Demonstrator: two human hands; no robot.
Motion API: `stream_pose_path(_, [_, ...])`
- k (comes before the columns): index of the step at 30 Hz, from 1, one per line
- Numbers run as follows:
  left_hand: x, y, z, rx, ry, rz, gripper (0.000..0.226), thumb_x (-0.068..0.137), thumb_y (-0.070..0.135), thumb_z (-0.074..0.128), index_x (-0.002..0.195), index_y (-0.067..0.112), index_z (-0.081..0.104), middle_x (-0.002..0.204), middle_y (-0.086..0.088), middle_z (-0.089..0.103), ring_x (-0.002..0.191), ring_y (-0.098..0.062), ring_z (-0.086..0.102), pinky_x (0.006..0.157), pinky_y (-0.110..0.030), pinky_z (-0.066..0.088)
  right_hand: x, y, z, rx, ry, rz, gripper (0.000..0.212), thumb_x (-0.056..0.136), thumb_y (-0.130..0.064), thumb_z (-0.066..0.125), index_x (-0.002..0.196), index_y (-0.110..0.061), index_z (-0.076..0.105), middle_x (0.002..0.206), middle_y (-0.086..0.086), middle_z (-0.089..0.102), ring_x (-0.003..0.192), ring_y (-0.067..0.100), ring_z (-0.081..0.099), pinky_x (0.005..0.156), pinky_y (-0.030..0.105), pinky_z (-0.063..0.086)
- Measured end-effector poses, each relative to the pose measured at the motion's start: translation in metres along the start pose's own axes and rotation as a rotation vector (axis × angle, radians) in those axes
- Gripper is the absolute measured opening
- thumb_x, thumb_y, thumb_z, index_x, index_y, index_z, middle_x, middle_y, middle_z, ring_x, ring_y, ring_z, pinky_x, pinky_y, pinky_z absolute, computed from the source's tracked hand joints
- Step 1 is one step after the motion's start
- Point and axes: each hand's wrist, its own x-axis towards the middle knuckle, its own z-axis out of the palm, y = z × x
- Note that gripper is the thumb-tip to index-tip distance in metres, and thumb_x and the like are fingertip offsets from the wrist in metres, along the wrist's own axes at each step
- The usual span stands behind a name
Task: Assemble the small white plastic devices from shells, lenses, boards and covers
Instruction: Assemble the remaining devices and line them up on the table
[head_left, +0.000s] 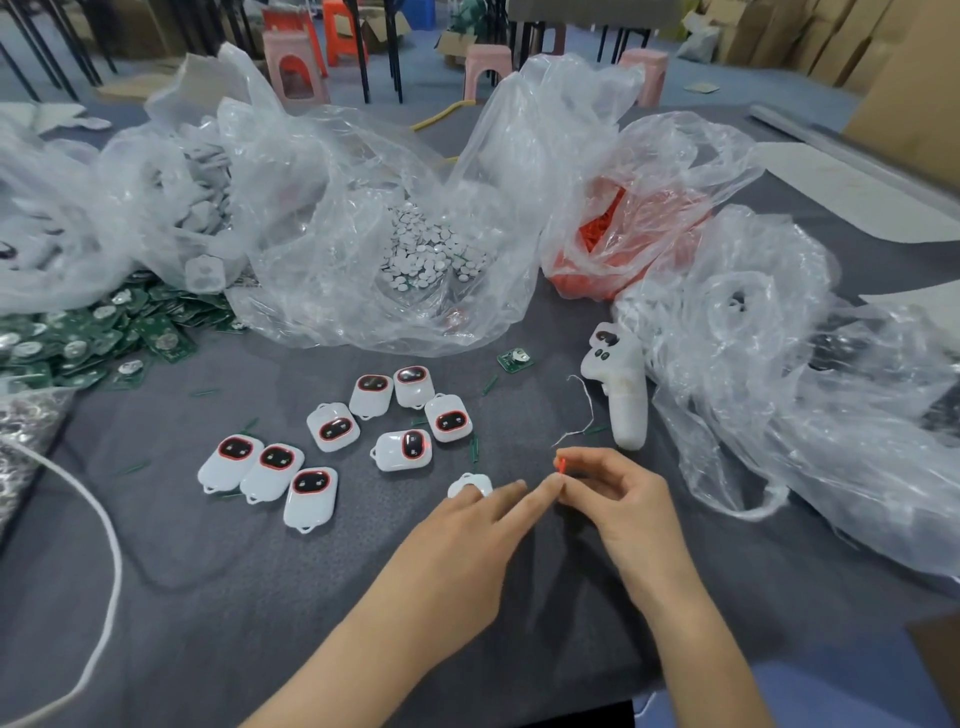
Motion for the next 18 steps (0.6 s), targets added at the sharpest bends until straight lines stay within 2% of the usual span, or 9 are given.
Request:
stream_pose_path(3, [0.000, 0.001, -0.005, -0.006, -0.023, -0.049, 0.084, 0.084, -0.004, 0.038, 0.149, 0.041, 0.009, 0.149, 0.013, 0.028, 0.122, -0.024, 0.048, 0.094, -0.039, 0.046, -0.001, 0.003, -0.001, -0.002, -0.013, -0.008, 0.025, 0.077, 0.004, 0.073, 0.095, -0.014, 0.073, 0.088, 0.001, 0.074, 0.083, 0.009, 0.070, 0.070, 0.014, 0.052])
stream_pose_path(7, [0.004, -0.017, -0.022, 0.031, 0.104, -0.067, 0.062, 0.090, 0.003, 0.047, 0.140, 0.038, 0.040, 0.136, 0.020, 0.048, 0.118, -0.013, 0.044, 0.085, -0.027, 0.044, -0.002, 0.005, -0.002, 0.000, -0.006, -0.020, 0.025, 0.077, 0.000, 0.074, 0.095, -0.017, 0.074, 0.090, -0.001, 0.075, 0.084, 0.006, 0.069, 0.072, 0.013, 0.052])
stream_pose_path(9, [0.008, -0.044, -0.038, -0.059, 0.215, -0.183, 0.048, 0.091, 0.002, 0.052, 0.132, 0.027, 0.056, 0.127, 0.009, 0.060, 0.116, -0.018, 0.049, 0.091, -0.029, 0.041, -0.002, 0.006, -0.002, -0.008, -0.003, -0.034, 0.026, 0.076, 0.000, 0.075, 0.093, -0.020, 0.074, 0.089, -0.003, 0.075, 0.082, 0.005, 0.069, 0.071, 0.011, 0.050])
stream_pose_path(10, [0.009, -0.060, -0.045, -0.104, 0.258, -0.275, 0.042, 0.091, 0.005, 0.054, 0.129, 0.022, 0.059, 0.123, 0.003, 0.062, 0.115, -0.021, 0.051, 0.092, -0.029, 0.039, -0.003, 0.006, -0.002, -0.020, -0.004, -0.040, 0.026, 0.076, -0.001, 0.075, 0.092, -0.021, 0.074, 0.089, -0.004, 0.075, 0.082, 0.004, 0.069, 0.070, 0.010, 0.050])
stream_pose_path(12, [0.010, -0.085, -0.052, -0.104, 0.208, -0.402, 0.035, 0.093, 0.013, 0.058, 0.127, 0.017, 0.061, 0.118, -0.003, 0.064, 0.110, -0.023, 0.055, 0.091, -0.027, 0.037, -0.004, 0.007, -0.001, -0.040, -0.008, -0.056, 0.027, 0.076, -0.002, 0.075, 0.092, -0.023, 0.074, 0.089, -0.005, 0.075, 0.083, 0.004, 0.069, 0.071, 0.009, 0.049])
stream_pose_path(14, [0.010, -0.096, -0.048, -0.085, 0.113, -0.442, 0.032, 0.093, 0.017, 0.059, 0.125, 0.015, 0.063, 0.113, -0.007, 0.063, 0.106, -0.023, 0.055, 0.088, -0.025, 0.034, -0.004, 0.007, 0.000, -0.045, -0.002, -0.069, 0.027, 0.076, -0.002, 0.075, 0.092, -0.024, 0.074, 0.088, -0.006, 0.075, 0.083, 0.004, 0.069, 0.071, 0.008, 0.048])
stream_pose_path(18, [0.013, -0.096, -0.042, -0.203, 0.082, -0.457, 0.026, 0.091, 0.016, 0.063, 0.116, 0.016, 0.067, 0.097, -0.003, 0.059, 0.087, -0.015, 0.052, 0.073, -0.020, 0.033, -0.004, 0.008, 0.002, -0.052, 0.008, -0.083, 0.027, 0.076, -0.001, 0.075, 0.093, -0.023, 0.073, 0.088, -0.006, 0.075, 0.083, 0.005, 0.069, 0.072, 0.009, 0.049])
